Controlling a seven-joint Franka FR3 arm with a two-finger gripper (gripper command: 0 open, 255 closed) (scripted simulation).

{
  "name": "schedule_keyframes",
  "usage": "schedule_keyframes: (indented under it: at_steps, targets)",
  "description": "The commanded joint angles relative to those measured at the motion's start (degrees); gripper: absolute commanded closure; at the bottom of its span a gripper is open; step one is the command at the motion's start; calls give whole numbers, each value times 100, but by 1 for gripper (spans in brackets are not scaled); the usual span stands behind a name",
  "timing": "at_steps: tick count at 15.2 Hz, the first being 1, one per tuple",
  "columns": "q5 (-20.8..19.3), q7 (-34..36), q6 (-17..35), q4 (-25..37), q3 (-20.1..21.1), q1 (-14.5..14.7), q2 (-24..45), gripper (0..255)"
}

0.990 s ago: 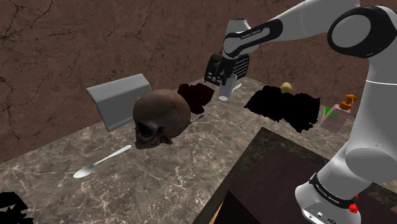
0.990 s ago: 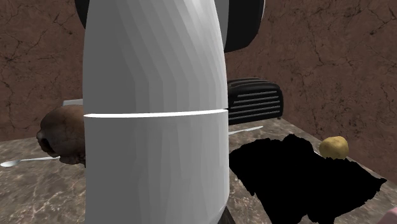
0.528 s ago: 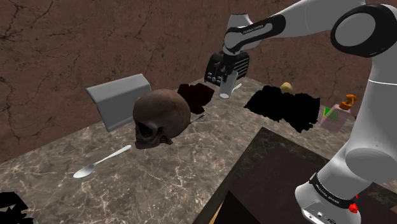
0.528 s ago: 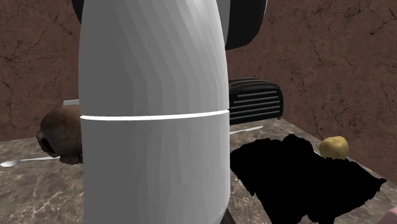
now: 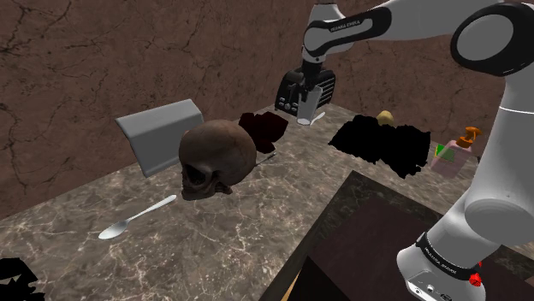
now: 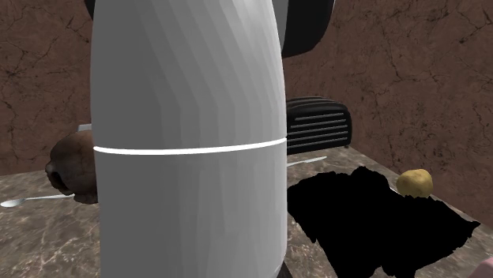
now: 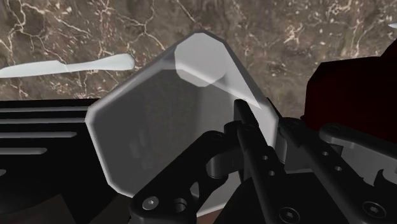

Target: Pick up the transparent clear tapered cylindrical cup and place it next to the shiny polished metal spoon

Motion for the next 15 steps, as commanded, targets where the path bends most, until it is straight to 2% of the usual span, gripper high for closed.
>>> schedule_keyframes:
  at_steps: [1, 15]
  targets:
    - [-1, -8, -144, 101, 0, 3, -45, 255]
    - [19, -93, -1189, 1076, -3, 1, -118, 255]
